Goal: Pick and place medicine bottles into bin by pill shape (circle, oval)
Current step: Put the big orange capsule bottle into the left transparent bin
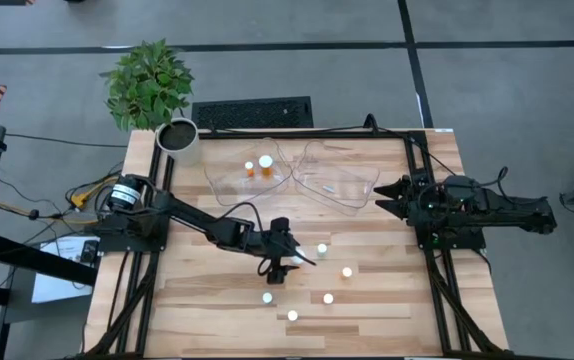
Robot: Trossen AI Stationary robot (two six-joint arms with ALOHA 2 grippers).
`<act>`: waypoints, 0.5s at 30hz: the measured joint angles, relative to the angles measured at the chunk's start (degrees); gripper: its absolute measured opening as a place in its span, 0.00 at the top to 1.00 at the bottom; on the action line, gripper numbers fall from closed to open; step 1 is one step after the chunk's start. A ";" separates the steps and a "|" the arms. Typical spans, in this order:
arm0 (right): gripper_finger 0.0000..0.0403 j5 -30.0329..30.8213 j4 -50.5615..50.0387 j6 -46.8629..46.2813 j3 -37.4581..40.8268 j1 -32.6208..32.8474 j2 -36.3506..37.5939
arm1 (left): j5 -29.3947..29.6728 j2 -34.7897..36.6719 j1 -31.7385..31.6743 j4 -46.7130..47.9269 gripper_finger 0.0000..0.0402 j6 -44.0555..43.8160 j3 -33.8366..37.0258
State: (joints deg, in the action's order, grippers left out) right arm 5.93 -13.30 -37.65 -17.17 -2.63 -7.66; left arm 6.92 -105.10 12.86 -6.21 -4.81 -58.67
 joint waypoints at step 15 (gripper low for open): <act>0.17 0.00 0.02 0.17 0.00 0.00 0.00 | -0.02 0.00 0.00 1.21 0.33 0.67 0.00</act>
State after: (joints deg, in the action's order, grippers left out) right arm 5.93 -13.28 -37.47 -17.17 -2.63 -7.66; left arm 6.90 -105.10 12.86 -4.99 -4.14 -58.67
